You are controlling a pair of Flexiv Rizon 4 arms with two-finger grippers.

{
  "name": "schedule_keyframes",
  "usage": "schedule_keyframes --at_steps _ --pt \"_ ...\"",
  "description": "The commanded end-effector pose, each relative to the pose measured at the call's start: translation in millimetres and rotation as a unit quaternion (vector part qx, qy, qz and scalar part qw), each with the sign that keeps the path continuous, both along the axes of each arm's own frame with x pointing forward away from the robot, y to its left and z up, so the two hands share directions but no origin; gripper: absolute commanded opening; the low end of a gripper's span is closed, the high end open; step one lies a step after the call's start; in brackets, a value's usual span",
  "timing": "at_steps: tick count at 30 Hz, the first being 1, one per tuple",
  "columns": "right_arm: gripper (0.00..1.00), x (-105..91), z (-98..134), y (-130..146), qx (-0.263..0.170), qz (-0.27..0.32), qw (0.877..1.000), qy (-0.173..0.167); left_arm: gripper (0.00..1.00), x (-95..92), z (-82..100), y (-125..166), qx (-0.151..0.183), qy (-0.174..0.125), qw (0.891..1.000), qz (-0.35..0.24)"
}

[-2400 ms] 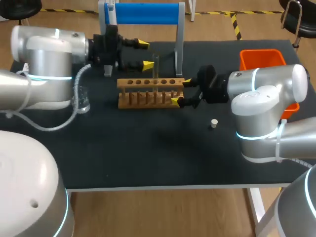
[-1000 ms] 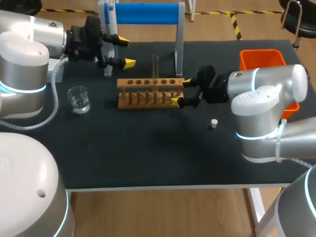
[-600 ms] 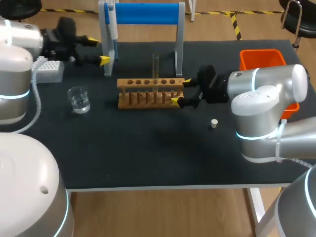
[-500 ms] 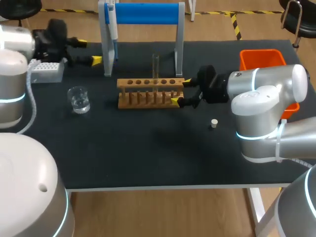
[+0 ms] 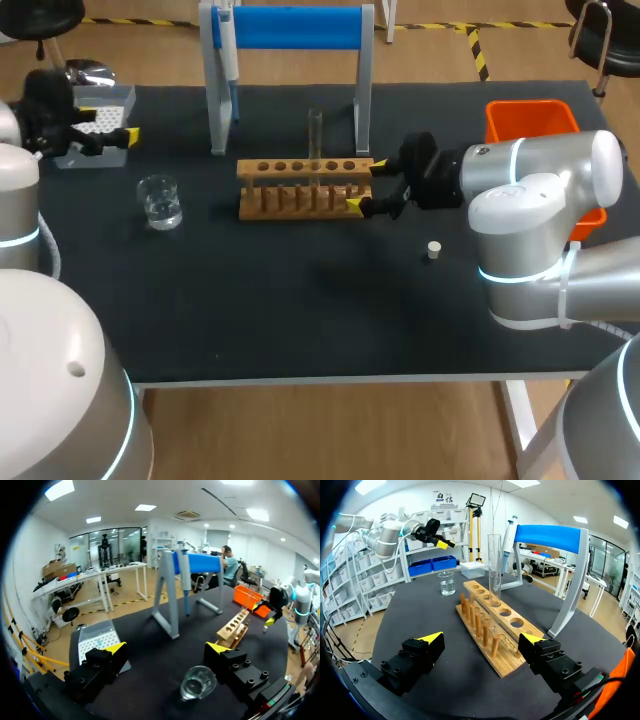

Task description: Invert the test tube, pick up the pipette, mount the tip to pipette, aspirate from beaker and dispense into the tube, eject the tip, return the pipette, and cap with the stopper.

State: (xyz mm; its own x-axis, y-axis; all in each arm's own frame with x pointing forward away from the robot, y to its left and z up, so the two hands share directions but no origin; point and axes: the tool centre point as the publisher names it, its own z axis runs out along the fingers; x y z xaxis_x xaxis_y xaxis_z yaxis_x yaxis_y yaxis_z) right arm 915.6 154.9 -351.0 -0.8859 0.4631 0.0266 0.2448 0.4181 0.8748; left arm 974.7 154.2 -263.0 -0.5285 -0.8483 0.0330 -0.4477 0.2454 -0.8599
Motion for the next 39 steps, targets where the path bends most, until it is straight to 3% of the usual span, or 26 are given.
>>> schedule_keyframes --at_steps 1,14,39 --pt "1.0 -0.4 0 0 -0.001 0.0 1.0 0.001 1.0 -4.3 -4.4 14 0.006 0.002 1.0 0.031" --pt "1.0 -0.4 0 0 -0.001 0.0 1.0 0.001 1.0 -4.0 -15.1 58 0.019 0.016 0.995 0.101" --pt "1.0 -0.4 0 0 -0.001 0.0 1.0 0.001 1.0 -7.3 -14.4 61 0.021 0.018 0.994 0.106"
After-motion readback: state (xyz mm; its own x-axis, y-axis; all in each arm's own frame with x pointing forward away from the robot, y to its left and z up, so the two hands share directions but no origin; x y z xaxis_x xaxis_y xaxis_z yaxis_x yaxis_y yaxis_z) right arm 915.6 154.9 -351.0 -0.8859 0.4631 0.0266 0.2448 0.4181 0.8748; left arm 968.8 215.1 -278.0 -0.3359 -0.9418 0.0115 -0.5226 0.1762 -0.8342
